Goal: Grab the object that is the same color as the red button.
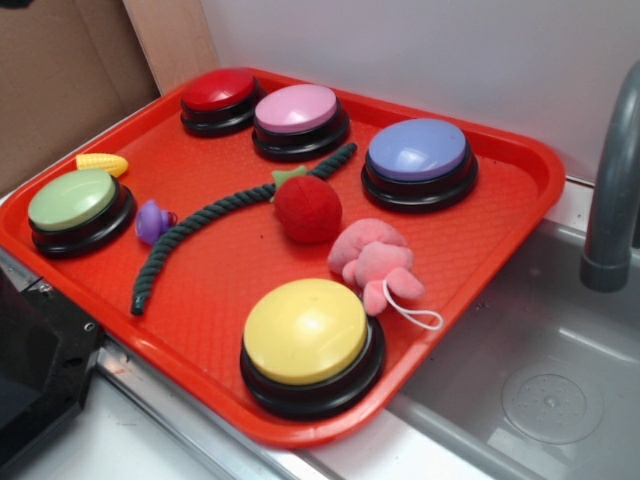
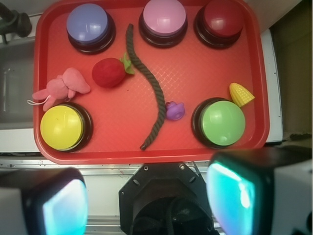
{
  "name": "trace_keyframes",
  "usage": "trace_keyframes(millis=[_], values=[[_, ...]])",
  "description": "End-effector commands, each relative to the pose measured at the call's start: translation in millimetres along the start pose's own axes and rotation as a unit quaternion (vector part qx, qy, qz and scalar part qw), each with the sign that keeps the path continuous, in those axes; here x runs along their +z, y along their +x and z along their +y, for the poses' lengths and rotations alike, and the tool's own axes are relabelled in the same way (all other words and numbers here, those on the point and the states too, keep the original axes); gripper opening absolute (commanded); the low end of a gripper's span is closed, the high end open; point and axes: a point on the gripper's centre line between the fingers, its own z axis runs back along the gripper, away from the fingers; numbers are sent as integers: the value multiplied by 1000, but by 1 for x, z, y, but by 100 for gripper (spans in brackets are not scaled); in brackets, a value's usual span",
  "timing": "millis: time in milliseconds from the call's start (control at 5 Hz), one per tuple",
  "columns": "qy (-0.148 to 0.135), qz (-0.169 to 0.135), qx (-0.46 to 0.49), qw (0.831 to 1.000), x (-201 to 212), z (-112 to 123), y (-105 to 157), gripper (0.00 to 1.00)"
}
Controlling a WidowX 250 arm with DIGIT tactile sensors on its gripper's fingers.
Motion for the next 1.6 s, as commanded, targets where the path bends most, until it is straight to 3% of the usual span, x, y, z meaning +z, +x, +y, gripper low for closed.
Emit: trace_keyframes(millis=[0, 400, 600, 800, 1000, 1400], values=[[0, 0, 0, 1000, 0, 0, 0, 100], [-11, -65, 178, 982, -29, 9, 25, 100], [0, -117, 259, 959, -50, 4, 43, 100], [-17, -157, 314, 936, -78, -7, 65, 100], [-18, -175, 334, 926, -115, -25, 84, 100], [-38, -140, 310, 939, -171, -46, 107, 100]])
